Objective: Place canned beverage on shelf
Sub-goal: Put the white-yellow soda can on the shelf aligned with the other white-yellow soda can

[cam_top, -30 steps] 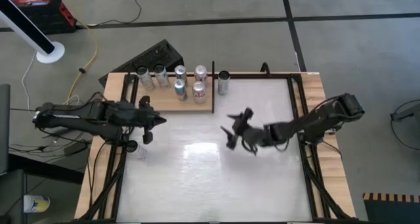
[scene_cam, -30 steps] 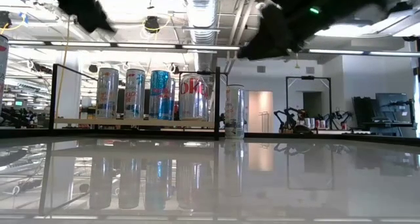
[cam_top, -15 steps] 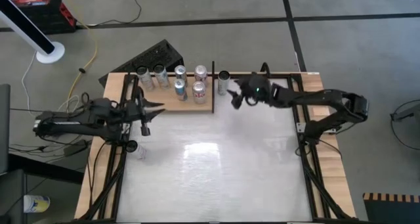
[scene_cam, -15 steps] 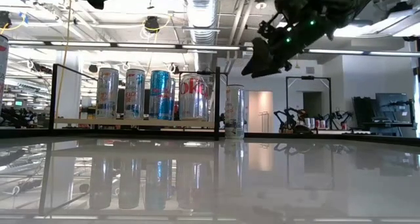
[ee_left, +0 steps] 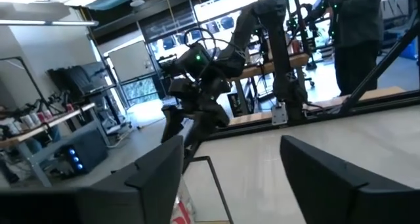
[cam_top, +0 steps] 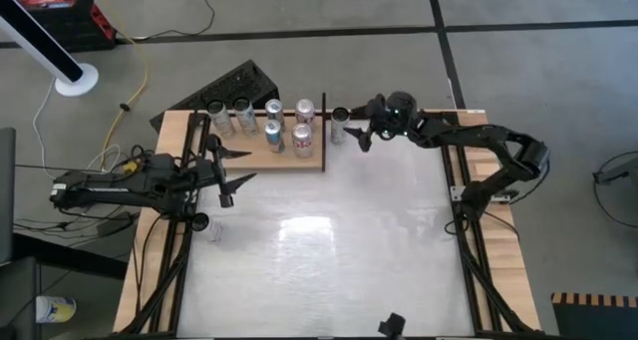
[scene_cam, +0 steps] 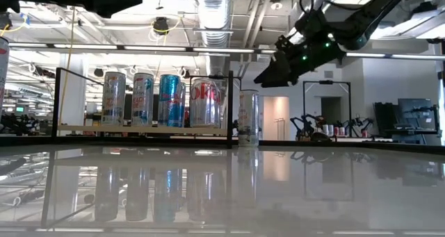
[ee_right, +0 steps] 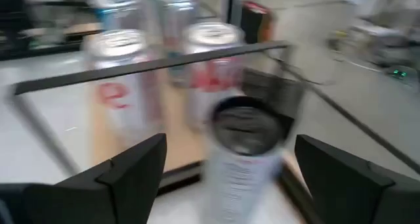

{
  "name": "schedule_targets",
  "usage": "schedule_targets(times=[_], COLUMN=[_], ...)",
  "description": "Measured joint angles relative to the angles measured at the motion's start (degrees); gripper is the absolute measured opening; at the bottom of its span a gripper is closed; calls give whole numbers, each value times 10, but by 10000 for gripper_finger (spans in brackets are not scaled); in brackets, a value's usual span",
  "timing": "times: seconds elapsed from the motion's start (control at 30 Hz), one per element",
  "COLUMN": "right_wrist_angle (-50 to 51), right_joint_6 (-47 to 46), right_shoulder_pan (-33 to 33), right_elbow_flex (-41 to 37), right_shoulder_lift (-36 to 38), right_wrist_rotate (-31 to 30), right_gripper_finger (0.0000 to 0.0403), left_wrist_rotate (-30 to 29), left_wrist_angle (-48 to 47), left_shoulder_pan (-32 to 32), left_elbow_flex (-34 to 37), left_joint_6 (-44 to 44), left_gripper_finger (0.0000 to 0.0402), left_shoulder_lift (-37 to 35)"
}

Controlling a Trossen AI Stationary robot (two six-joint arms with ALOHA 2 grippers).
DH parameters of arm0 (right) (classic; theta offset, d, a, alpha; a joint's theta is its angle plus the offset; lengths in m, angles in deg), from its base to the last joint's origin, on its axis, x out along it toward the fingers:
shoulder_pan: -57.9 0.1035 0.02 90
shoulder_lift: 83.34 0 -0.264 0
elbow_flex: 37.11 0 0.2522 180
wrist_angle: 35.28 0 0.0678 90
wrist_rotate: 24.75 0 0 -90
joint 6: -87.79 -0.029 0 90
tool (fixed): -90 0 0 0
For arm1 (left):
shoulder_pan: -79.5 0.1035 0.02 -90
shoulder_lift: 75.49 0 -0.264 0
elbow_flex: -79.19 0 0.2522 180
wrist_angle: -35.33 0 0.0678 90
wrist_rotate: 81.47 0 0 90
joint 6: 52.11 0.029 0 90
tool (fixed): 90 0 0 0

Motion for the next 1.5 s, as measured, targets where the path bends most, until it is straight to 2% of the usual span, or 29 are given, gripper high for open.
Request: schedule_targets(times=[0.1,0.63,0.9,1.1,1.23,1.4,1.5], right_wrist_angle=[-24,-4,6,12,13,19,67], right_joint_6=[3,20,31,38,43,44,59], right_shoulder_pan=[-7,-26,-26,-23,-24,-21,-18], right_elbow_flex=[6,99,113,112,112,112,112], right_shoulder_lift=[-17,-110,-154,-155,-155,-151,-128], right_wrist_rotate=[41,41,41,41,41,41,41], right_gripper_finger=[368,373,373,372,350,281,281], left_wrist_rotate=[-7,-11,-21,-26,-26,-26,-25], left_wrist_angle=[-3,-16,-18,-18,-19,-24,-24], left_shoulder_pan=[0,0,0,0,0,0,0], left_elbow_flex=[0,0,0,0,0,0,0], left_joint_6=[-4,-17,-15,-11,-10,-10,-17], left_gripper_finger=[261,273,273,273,273,273,273], left_shoulder_lift=[-2,-2,-2,-2,-2,-2,-2])
